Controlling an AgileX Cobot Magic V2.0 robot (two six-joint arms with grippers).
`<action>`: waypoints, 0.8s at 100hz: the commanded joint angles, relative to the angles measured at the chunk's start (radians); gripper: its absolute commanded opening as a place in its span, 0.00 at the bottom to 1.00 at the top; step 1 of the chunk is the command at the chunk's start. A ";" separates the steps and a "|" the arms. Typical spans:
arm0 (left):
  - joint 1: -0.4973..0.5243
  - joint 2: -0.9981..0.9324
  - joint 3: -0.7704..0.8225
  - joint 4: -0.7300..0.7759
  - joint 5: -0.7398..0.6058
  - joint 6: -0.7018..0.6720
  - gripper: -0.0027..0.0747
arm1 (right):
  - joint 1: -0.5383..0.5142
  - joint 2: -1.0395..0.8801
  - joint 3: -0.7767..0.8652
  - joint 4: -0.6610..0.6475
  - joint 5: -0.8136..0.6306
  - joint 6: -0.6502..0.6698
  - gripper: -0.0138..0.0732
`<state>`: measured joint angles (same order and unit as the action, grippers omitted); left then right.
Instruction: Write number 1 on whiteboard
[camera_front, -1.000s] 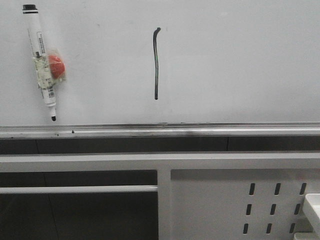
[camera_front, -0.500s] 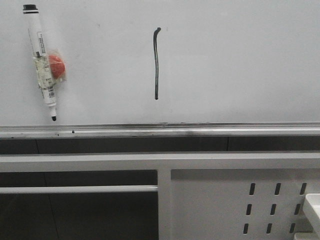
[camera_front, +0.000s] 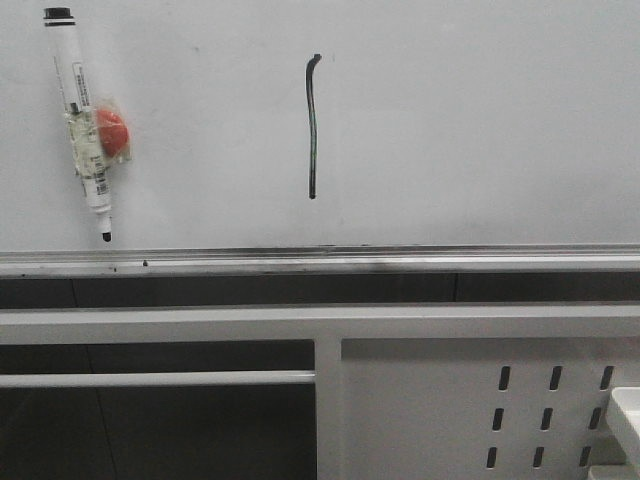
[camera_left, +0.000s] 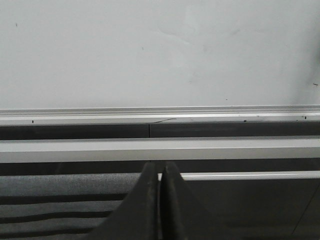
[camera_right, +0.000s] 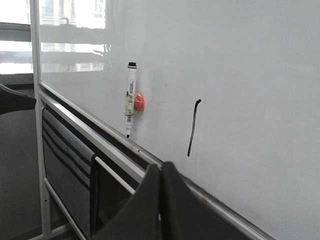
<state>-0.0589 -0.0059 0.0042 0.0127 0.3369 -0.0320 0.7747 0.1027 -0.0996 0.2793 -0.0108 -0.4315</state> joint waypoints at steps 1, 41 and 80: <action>0.004 -0.022 0.035 0.001 -0.056 0.003 0.01 | -0.007 0.010 -0.024 0.002 -0.080 -0.003 0.08; 0.004 -0.022 0.035 0.001 -0.056 0.003 0.01 | -0.005 0.010 0.023 0.002 -0.118 -0.003 0.08; 0.004 -0.022 0.035 0.001 -0.056 0.003 0.01 | -0.257 -0.056 0.121 -0.073 -0.038 0.109 0.08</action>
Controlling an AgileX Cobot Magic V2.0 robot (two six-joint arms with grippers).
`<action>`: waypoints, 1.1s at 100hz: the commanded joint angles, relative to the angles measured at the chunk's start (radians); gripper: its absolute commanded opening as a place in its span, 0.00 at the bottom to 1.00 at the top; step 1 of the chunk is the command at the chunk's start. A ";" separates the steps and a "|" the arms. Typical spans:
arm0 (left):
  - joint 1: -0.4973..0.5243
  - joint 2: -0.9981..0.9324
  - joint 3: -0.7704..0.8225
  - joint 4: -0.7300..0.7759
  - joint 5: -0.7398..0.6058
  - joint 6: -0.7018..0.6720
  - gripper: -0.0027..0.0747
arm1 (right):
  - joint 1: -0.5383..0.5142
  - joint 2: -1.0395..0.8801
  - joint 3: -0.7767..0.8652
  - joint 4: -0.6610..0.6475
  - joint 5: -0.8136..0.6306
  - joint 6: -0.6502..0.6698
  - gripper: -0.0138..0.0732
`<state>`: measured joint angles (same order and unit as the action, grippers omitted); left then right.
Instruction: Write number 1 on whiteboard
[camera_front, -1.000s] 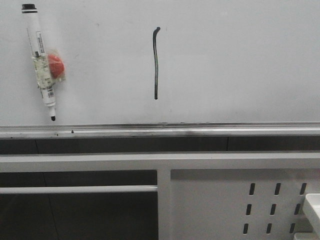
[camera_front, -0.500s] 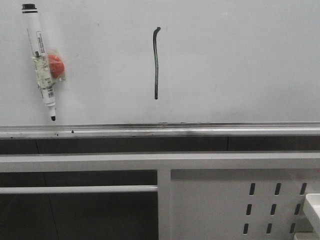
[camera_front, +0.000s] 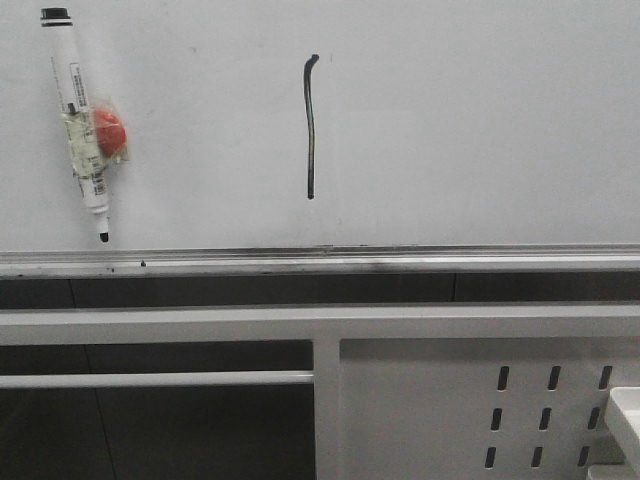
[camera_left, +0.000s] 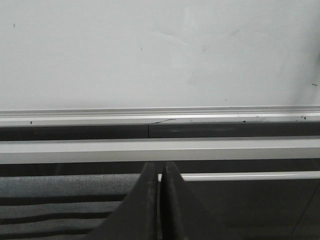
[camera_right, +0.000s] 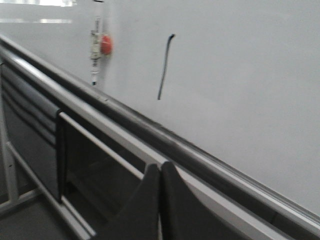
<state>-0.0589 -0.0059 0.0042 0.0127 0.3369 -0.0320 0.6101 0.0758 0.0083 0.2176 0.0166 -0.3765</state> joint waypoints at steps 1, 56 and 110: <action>0.004 -0.022 0.035 0.001 -0.056 0.003 0.01 | -0.103 -0.034 0.014 -0.011 -0.064 0.057 0.08; 0.004 -0.022 0.035 0.001 -0.056 0.003 0.01 | -0.605 -0.106 0.014 -0.194 0.133 0.361 0.08; 0.004 -0.022 0.035 0.001 -0.056 0.003 0.01 | -0.723 -0.106 0.014 -0.298 0.244 0.466 0.08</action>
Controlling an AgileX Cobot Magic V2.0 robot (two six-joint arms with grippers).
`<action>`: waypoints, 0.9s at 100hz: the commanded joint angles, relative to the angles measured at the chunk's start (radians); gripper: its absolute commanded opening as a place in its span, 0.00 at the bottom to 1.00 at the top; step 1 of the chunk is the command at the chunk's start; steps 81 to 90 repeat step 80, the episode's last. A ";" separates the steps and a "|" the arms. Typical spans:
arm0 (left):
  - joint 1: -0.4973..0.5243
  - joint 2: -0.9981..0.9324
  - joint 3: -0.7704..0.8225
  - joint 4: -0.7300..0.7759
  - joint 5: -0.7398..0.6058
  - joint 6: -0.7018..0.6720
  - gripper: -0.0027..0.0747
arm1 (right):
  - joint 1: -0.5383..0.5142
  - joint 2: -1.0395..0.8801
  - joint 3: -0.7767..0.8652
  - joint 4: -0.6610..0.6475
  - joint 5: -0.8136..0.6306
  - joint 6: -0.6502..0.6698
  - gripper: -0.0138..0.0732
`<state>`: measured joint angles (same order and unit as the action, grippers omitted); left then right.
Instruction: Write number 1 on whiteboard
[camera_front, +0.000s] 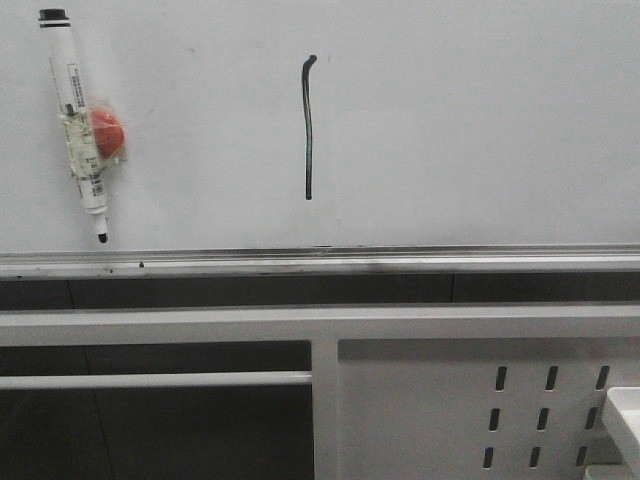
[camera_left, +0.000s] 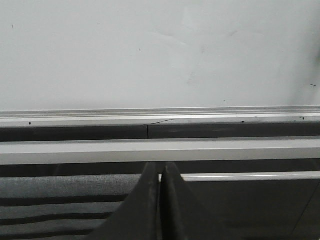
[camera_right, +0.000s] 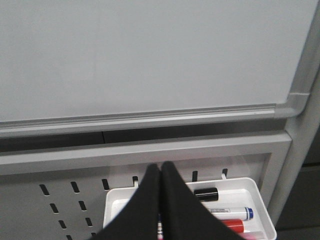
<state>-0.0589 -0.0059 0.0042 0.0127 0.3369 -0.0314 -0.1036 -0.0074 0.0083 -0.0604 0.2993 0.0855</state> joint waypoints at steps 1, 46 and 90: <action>0.004 -0.022 0.035 0.001 -0.056 0.002 0.01 | -0.010 -0.022 0.014 -0.020 -0.032 0.004 0.08; 0.004 -0.022 0.035 0.001 -0.056 0.002 0.01 | -0.010 -0.022 0.014 -0.022 0.007 -0.009 0.08; 0.004 -0.022 0.035 0.001 -0.056 0.002 0.01 | -0.010 -0.022 0.014 -0.022 0.007 -0.009 0.08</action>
